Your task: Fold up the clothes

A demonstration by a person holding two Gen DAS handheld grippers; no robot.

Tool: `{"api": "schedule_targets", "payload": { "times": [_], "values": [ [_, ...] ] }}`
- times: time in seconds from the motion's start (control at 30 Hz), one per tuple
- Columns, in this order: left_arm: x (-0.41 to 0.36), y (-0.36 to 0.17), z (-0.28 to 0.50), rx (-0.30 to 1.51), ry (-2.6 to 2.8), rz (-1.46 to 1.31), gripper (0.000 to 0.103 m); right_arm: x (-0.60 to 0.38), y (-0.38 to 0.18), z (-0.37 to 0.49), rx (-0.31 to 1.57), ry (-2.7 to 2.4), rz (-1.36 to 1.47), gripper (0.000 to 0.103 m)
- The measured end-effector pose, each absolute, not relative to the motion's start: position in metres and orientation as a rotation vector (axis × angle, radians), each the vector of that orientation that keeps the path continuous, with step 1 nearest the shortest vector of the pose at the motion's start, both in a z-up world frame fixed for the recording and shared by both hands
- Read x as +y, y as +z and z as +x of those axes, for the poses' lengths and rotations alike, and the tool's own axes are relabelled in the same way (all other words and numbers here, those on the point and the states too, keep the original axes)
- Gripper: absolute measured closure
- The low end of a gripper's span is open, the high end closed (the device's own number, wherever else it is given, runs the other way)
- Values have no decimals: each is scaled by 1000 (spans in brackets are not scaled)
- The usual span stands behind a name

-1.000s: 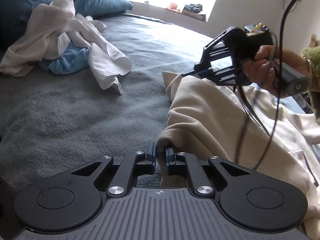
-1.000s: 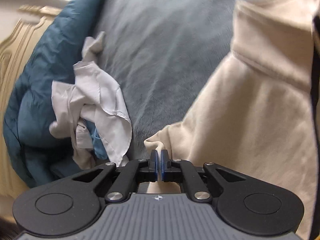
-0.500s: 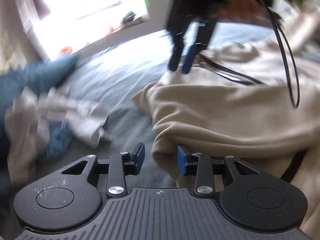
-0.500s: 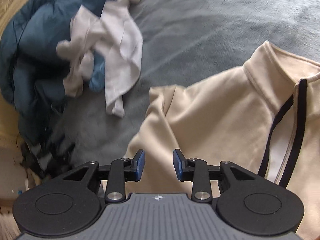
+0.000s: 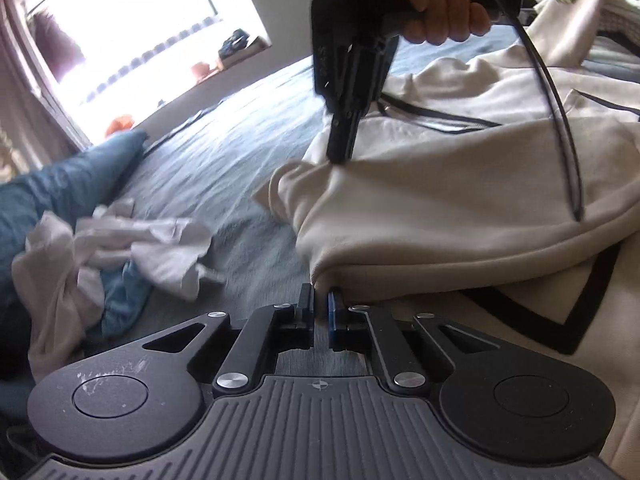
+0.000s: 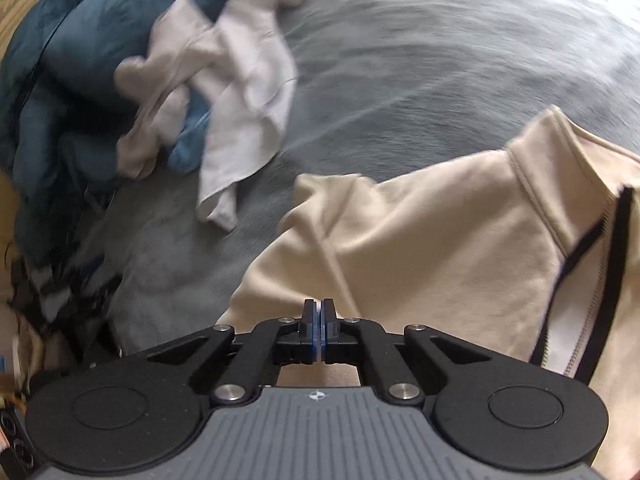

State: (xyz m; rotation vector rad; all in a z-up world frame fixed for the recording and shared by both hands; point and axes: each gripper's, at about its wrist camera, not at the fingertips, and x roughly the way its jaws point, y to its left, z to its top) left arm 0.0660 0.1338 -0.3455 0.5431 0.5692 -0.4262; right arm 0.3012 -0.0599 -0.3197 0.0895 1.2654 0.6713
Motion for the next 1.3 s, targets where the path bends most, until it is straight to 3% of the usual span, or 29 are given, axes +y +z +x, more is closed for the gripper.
{"api": "schedule_targets", "payload": {
  "times": [0.23,0.37,0.47,0.6,0.73,0.83,0.9,1.03,1.13,1.2,1.3],
  "values": [
    [148,-341,70,692,-393,423,97,-102,-323,317,1271,577,273,98],
    [165,-327,65,793,-334,282,93,-126,-304,299,1273,615,263,74],
    [182,-316,63,892,-290,32,90,-145,-292,275,1291,629,226,73],
    [195,-314,65,980,-263,-469,66,-172,-285,232,1332,601,167,70],
    [187,-331,73,1012,-186,-737,63,-193,-277,182,1363,567,123,69],
    [181,-338,74,1014,-145,-784,69,-199,-266,141,1343,625,66,67],
    [180,-340,71,1012,-125,-804,97,-194,-262,115,1322,703,-12,67],
    [179,-344,65,1006,-85,-842,98,-173,-266,80,1286,810,-218,68],
    [179,-337,61,990,-67,-776,94,-165,-264,81,1244,800,-204,67],
    [179,-327,56,980,-49,-661,71,-155,-259,86,1200,802,-186,67],
    [182,-320,52,952,-25,-502,71,-121,-255,91,1106,857,-254,65]
  ]
}}
